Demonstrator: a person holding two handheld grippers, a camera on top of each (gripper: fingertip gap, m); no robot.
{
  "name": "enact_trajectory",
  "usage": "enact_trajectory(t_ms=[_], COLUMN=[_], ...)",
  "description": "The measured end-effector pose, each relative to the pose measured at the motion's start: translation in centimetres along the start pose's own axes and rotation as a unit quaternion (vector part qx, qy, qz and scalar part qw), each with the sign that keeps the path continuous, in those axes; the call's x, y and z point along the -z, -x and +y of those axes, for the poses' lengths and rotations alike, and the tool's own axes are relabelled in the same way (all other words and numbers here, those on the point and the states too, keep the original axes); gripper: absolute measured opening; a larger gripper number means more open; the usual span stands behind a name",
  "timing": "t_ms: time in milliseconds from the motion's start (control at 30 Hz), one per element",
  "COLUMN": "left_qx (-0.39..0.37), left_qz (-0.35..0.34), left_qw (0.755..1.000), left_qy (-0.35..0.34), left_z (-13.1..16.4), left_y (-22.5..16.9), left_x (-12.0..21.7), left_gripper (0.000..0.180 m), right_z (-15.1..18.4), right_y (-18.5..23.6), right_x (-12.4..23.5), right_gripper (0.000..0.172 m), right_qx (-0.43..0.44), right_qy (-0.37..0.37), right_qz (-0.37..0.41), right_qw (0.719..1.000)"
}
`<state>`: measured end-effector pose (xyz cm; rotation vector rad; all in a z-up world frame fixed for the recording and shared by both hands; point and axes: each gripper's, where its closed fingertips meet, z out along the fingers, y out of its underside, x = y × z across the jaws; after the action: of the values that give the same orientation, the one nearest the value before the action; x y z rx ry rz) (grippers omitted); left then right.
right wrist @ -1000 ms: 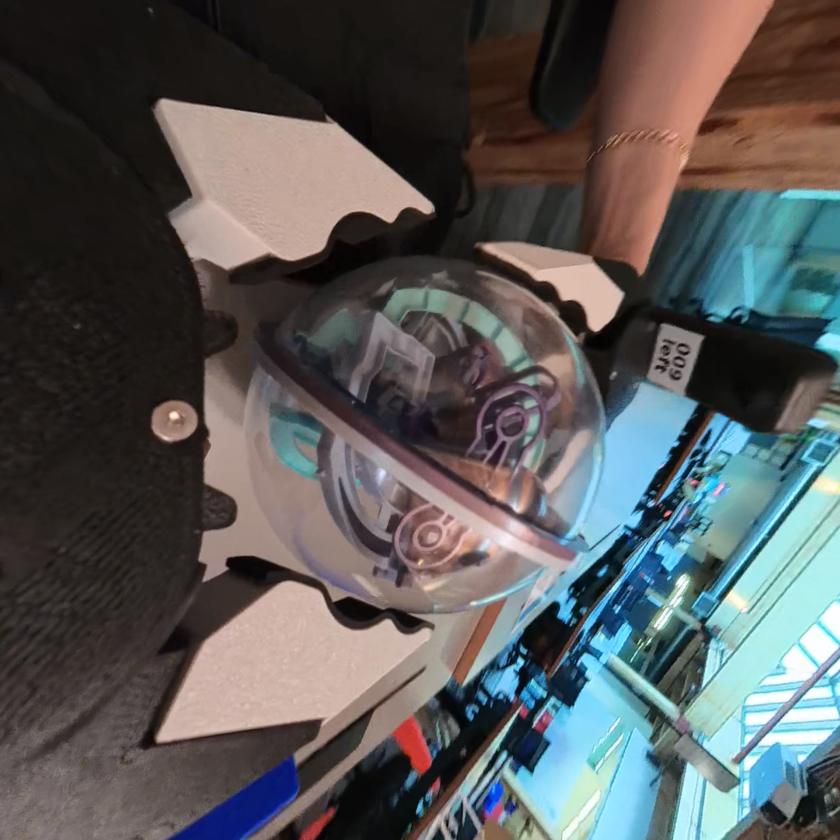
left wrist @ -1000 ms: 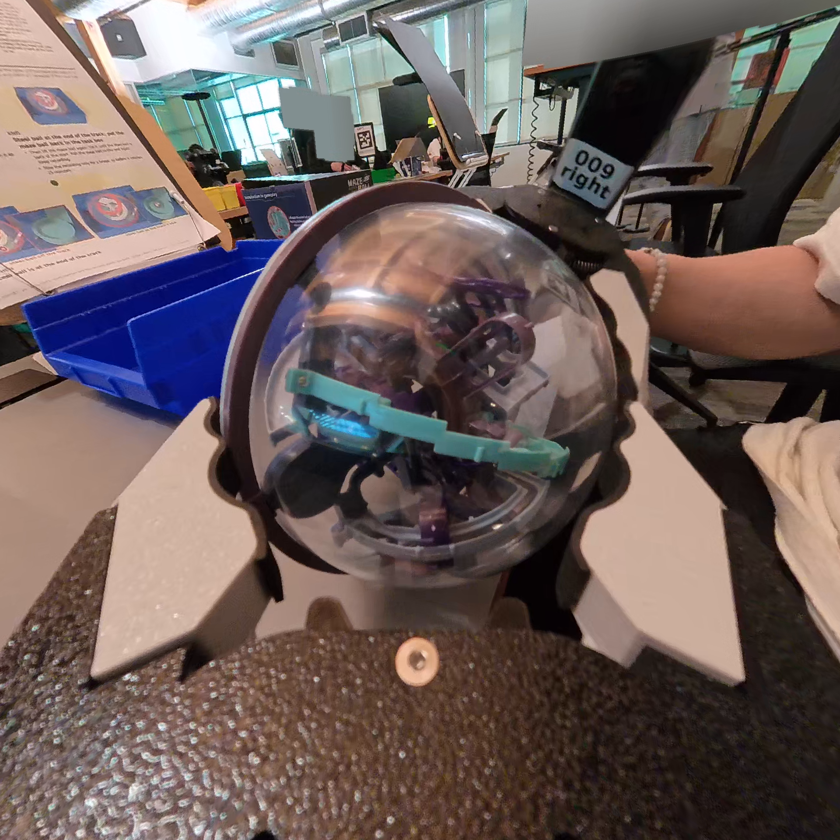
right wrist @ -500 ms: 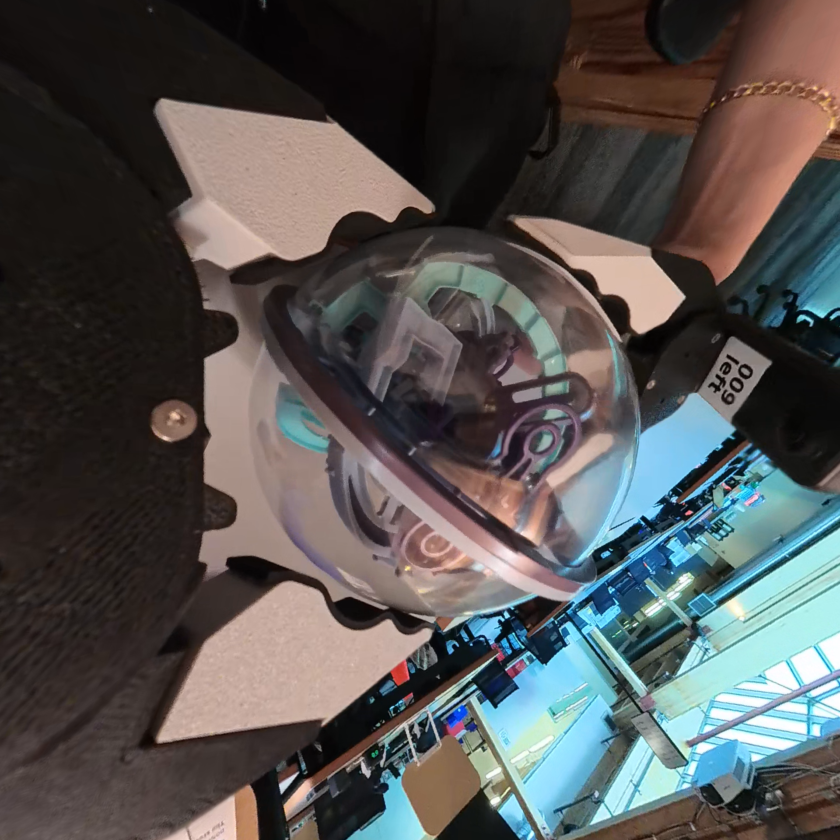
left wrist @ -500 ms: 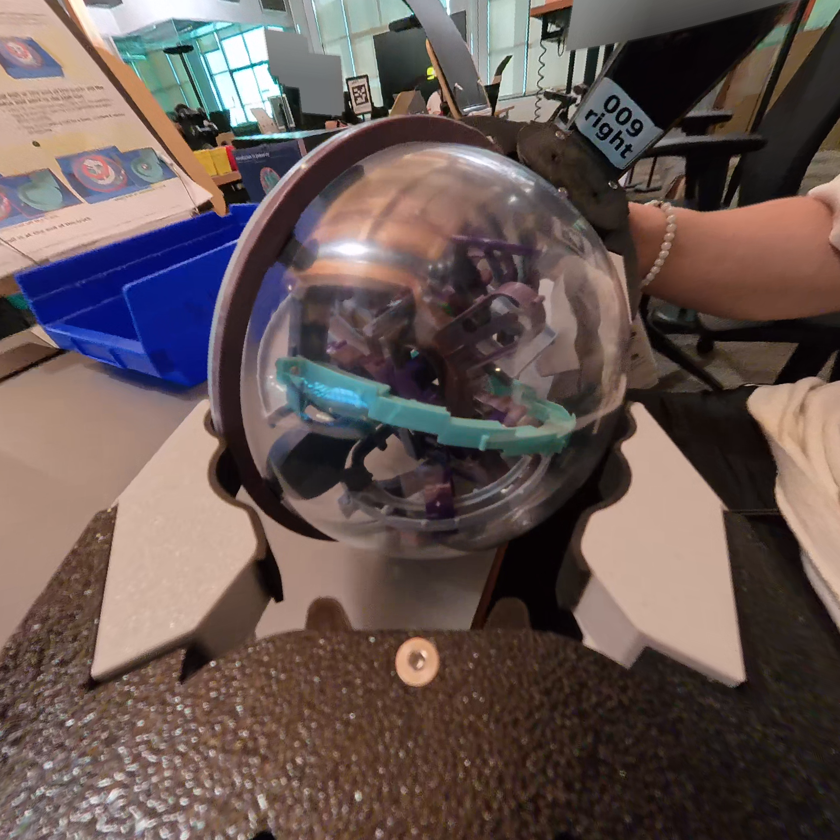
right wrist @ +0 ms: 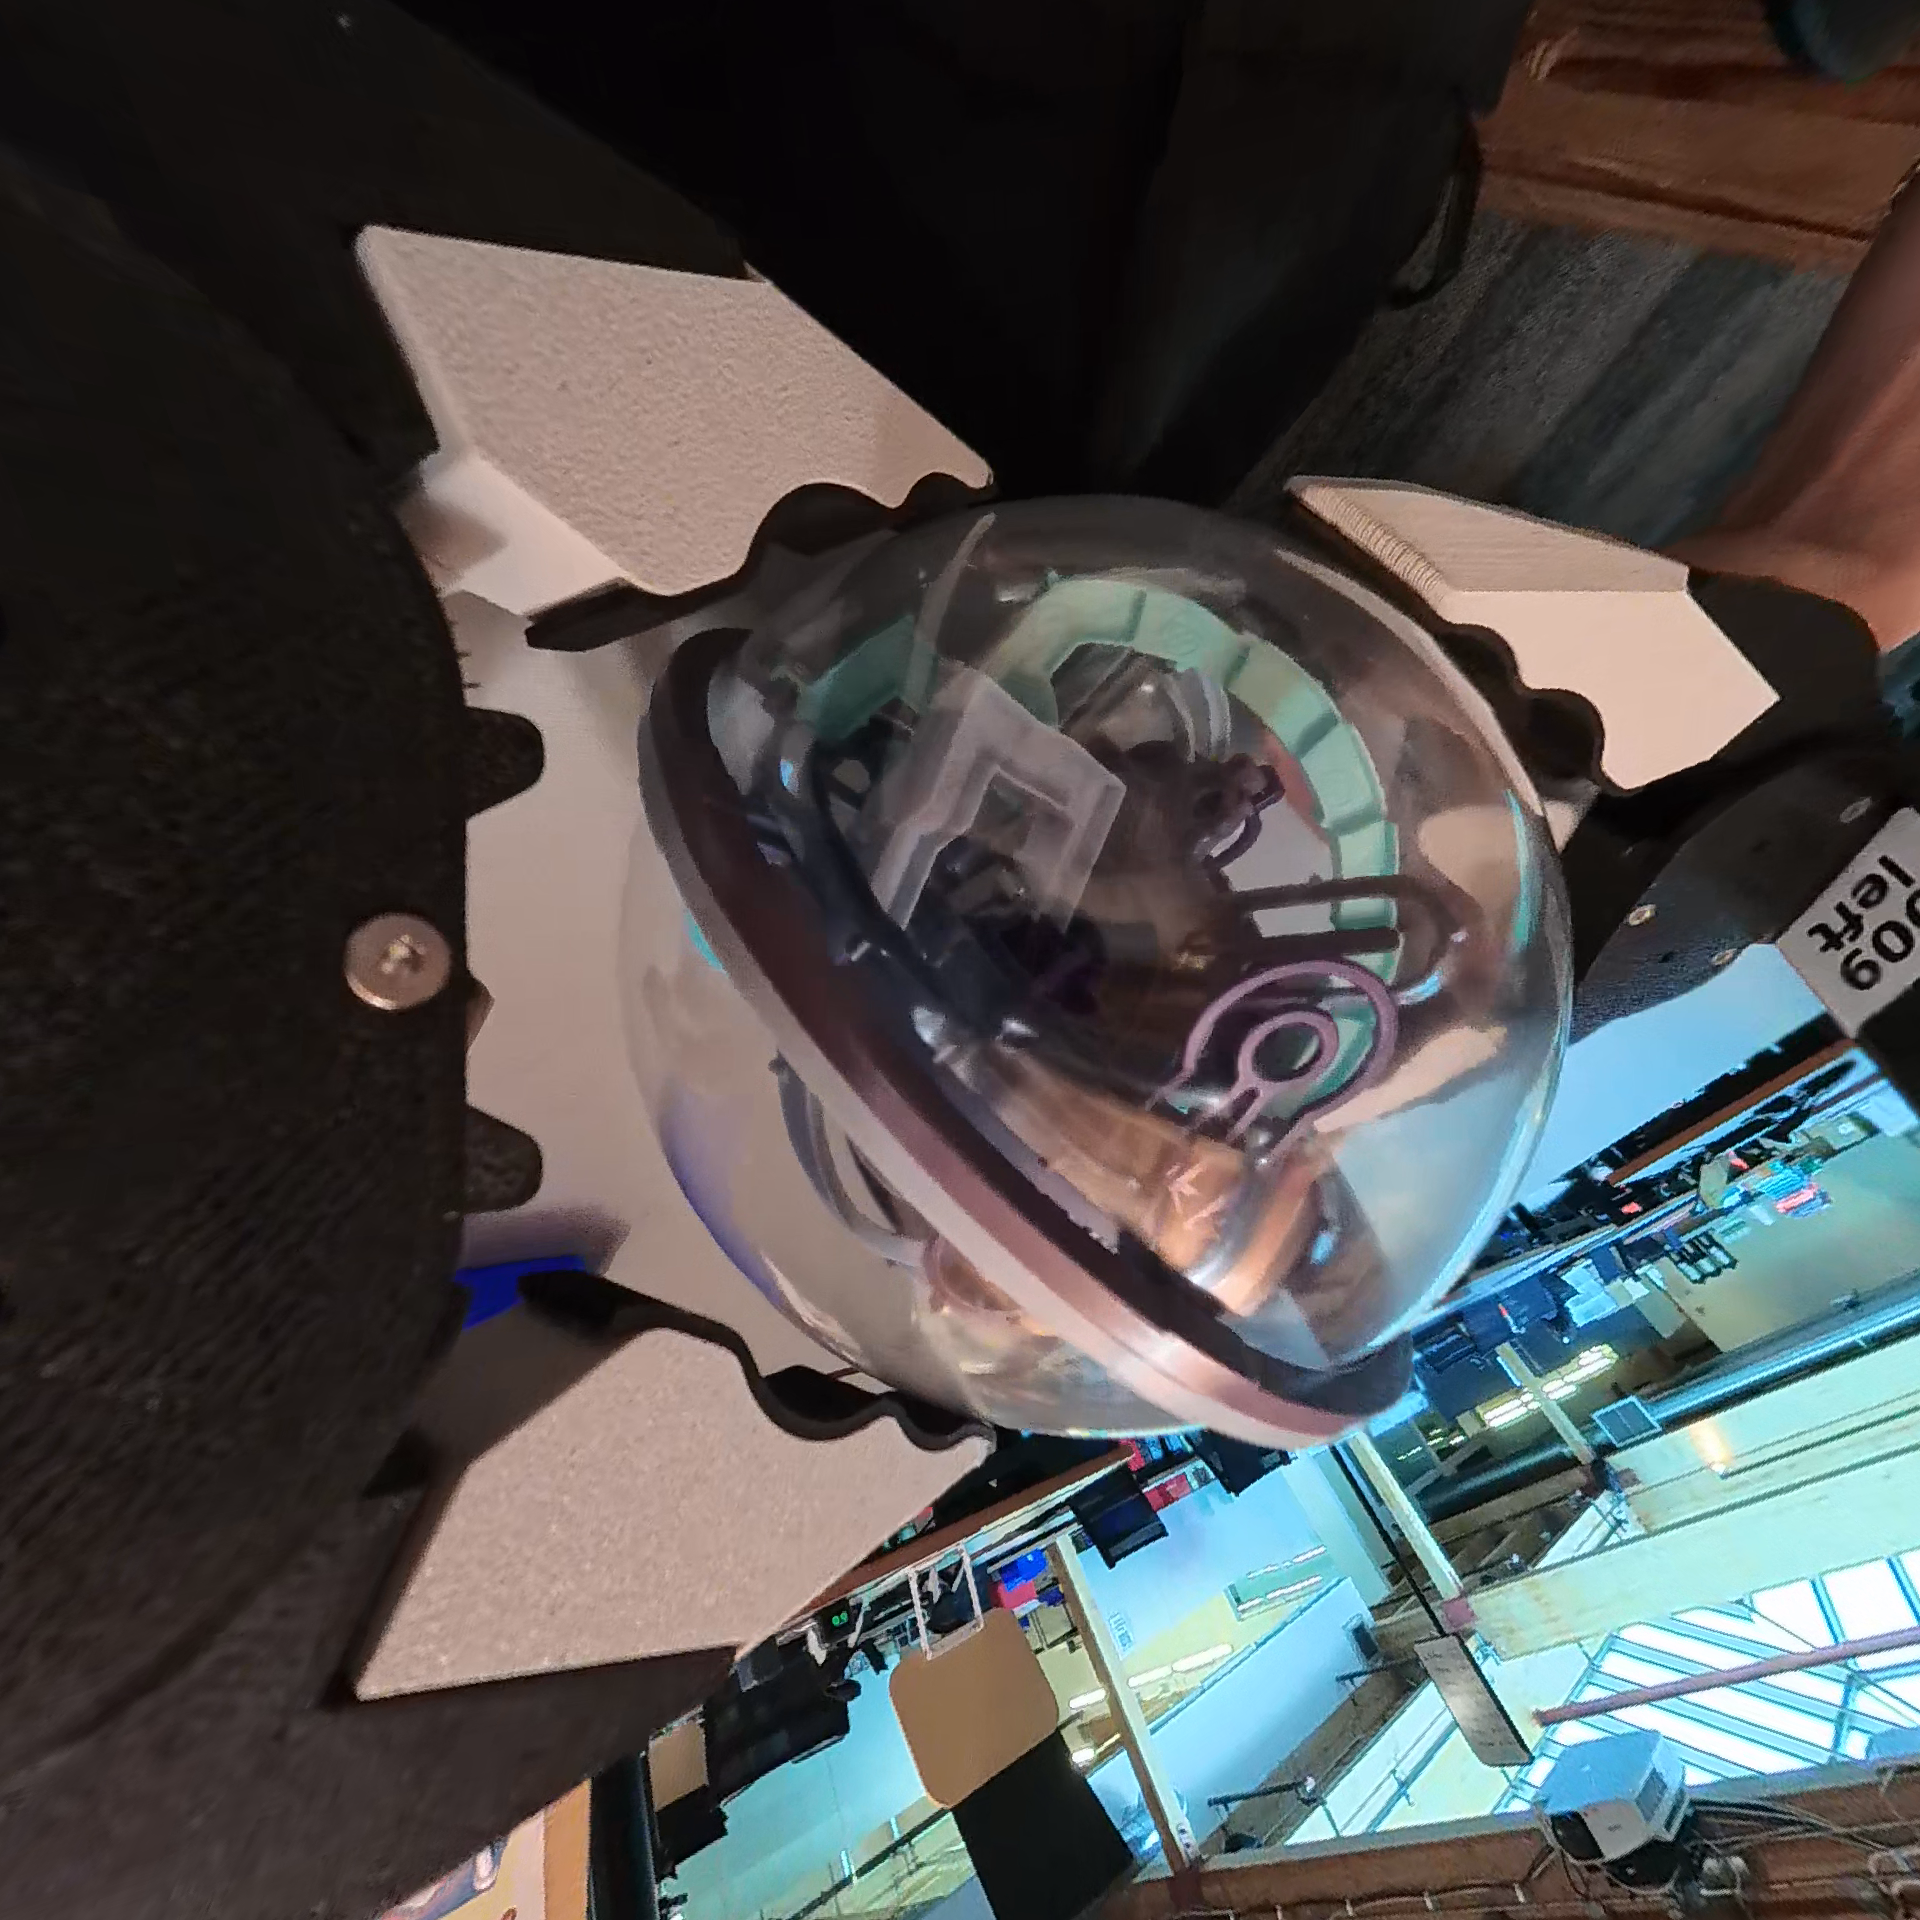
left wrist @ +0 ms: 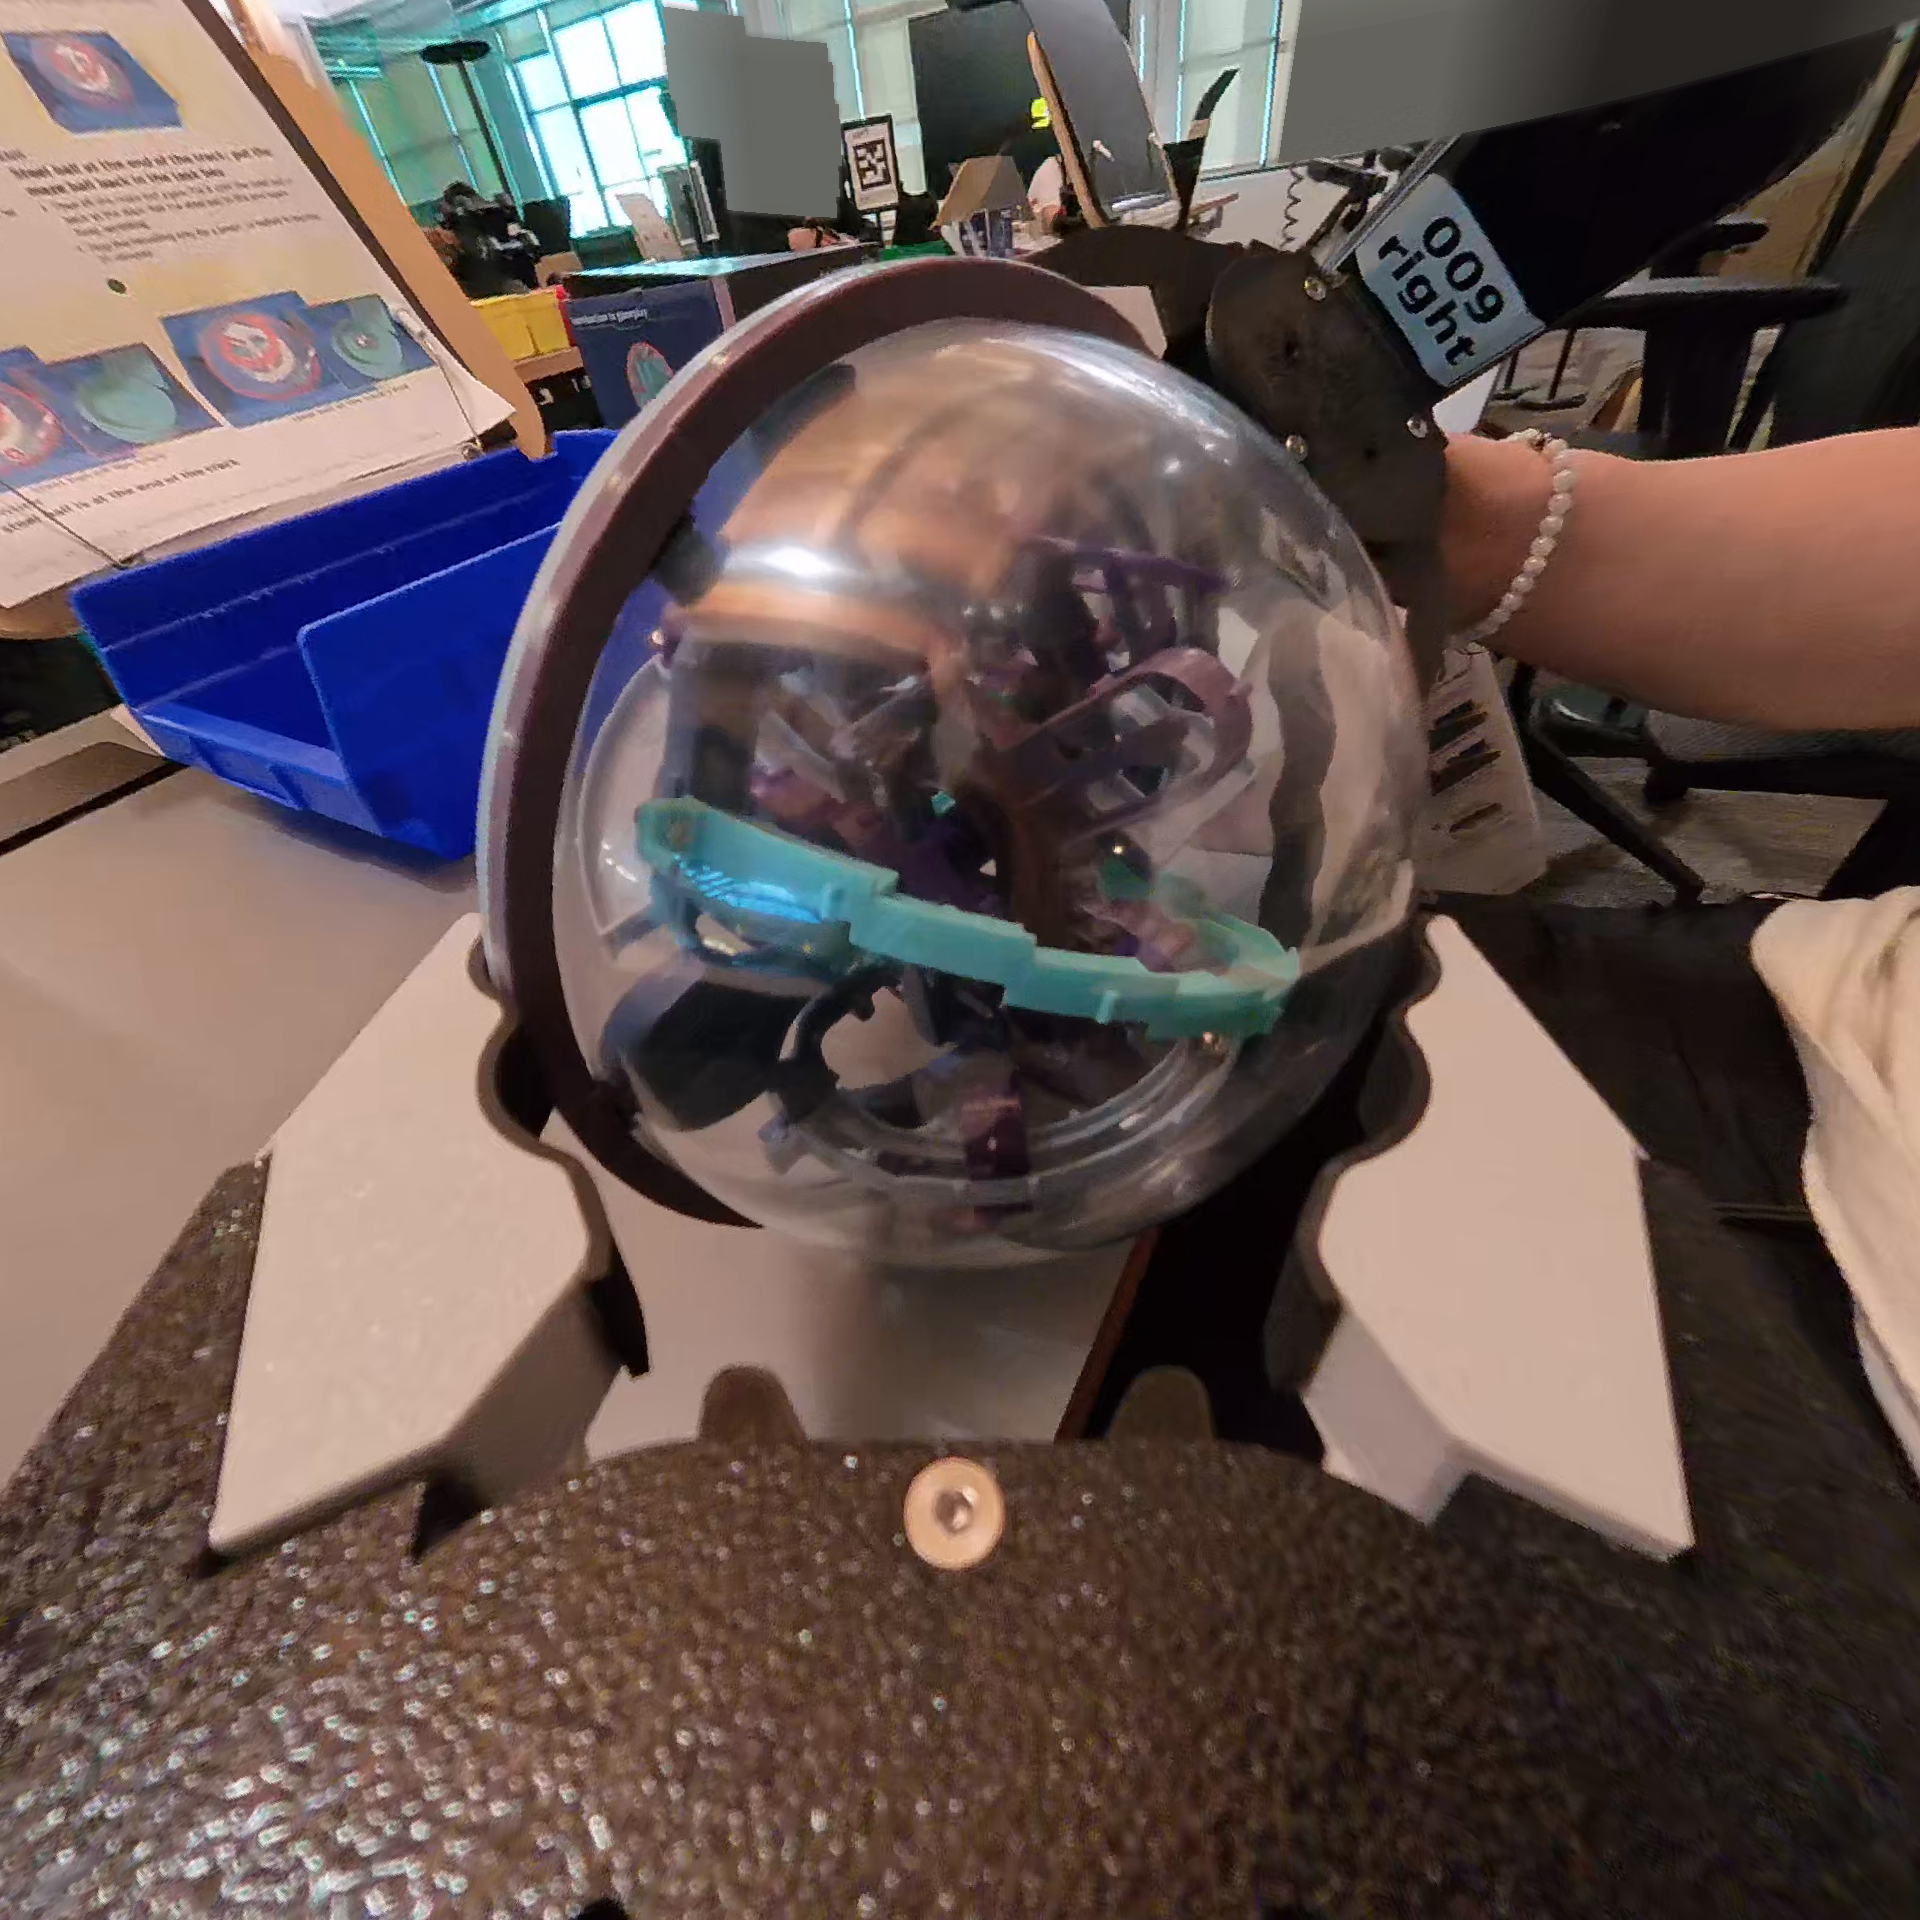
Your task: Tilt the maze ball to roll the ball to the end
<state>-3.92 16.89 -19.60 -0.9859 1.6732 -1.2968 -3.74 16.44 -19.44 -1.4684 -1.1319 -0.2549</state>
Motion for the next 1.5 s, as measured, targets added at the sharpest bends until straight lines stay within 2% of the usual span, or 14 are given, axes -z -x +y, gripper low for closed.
enact_trajectory(t_ms=[267, 1133, 1500], left_qx=[-0.027, -0.010, -0.029], left_qz=[-0.029, -0.031, -0.029], left_qw=[0.999, 0.999, 0.999], left_qy=[0.008, 0.003, 0.016], left_z=[-0.09, 0.10, 0.55], left_y=[-0.20, 0.03, -0.36], left_x=[-0.37, -0.13, 0.34], left_gripper=[0.155, 0.155, 0.155], right_z=[0.42, 0.22, -0.33], right_y=[0.02, -0.08, 0.33], right_x=[0.41, 0.06, 0.03], right_gripper=[0.157, 0.157, 0.157], right_qx=[0.003, 0.002, 0.035], right_qy=[-0.005, -0.008, -0.001], right_qz=[-0.001, -0.019, -0.008], right_qw=[1.000, 1.000, 0.999])
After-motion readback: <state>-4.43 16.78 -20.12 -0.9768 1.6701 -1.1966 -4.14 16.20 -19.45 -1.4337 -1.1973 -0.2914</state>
